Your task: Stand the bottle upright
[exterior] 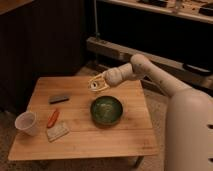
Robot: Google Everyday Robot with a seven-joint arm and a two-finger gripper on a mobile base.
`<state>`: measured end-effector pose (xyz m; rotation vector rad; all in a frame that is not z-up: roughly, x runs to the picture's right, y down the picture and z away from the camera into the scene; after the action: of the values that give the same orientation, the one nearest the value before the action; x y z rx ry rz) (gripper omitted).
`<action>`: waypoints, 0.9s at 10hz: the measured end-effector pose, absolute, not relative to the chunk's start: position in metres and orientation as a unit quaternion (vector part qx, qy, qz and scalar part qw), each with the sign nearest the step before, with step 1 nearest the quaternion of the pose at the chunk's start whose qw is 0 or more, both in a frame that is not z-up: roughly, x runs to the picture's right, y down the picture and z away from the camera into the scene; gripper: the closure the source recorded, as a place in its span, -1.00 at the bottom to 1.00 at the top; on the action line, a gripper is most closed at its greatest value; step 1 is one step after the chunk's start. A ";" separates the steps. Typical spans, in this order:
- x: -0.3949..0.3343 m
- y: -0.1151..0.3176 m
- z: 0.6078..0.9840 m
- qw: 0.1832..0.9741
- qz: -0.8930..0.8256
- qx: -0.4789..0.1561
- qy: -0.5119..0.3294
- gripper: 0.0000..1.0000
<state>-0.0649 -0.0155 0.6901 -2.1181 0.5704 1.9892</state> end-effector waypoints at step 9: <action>-0.045 -0.006 0.732 0.004 0.710 -0.690 0.142 0.98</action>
<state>-0.0454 -0.0063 0.7320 -2.1616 0.4463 2.2239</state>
